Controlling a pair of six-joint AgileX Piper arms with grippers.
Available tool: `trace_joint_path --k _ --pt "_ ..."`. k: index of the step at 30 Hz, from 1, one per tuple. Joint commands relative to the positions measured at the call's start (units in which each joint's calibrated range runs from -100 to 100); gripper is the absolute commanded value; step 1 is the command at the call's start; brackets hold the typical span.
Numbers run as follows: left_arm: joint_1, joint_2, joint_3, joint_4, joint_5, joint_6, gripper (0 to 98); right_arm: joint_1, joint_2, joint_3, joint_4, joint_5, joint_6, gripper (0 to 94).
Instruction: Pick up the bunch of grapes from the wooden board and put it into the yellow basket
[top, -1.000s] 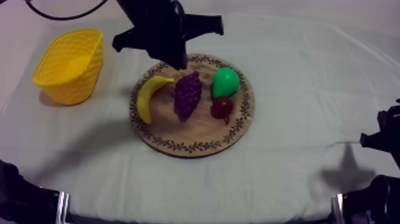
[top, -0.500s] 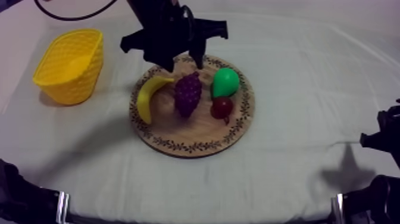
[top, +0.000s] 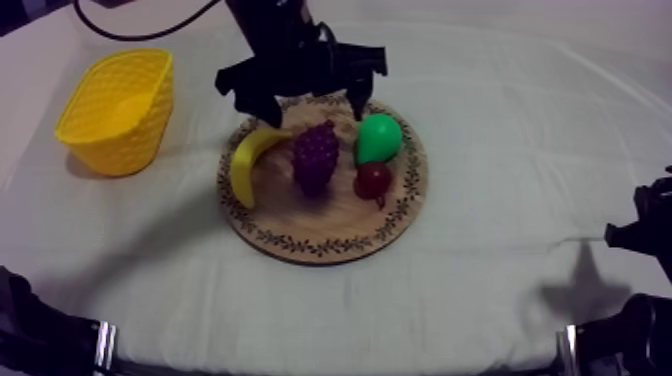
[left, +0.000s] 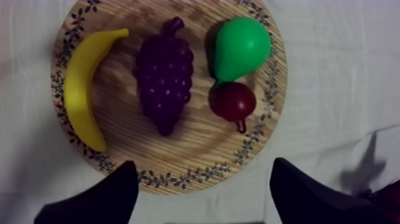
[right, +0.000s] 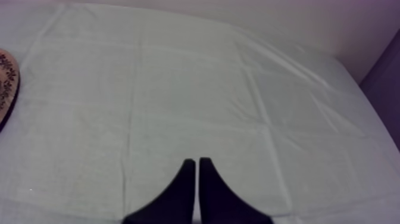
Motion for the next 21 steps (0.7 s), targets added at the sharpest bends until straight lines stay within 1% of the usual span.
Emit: trace_joint_path --k 1,10,21 --pt "-0.3 0.9 0.4 0.02 -0.2 0.2 81.6 0.0 0.0 0.0 0.0 0.0 0.0 0.3" --pt "-1.5 8.8 1.1 0.63 -2.9 -0.9 81.0 0.0 0.0 0.0 0.0 0.0 0.0 0.3" --pt "-2.6 19.1 -4.9 1.09 -3.7 -2.6 80.9 0.0 0.0 0.0 0.0 0.0 0.0 0.3"
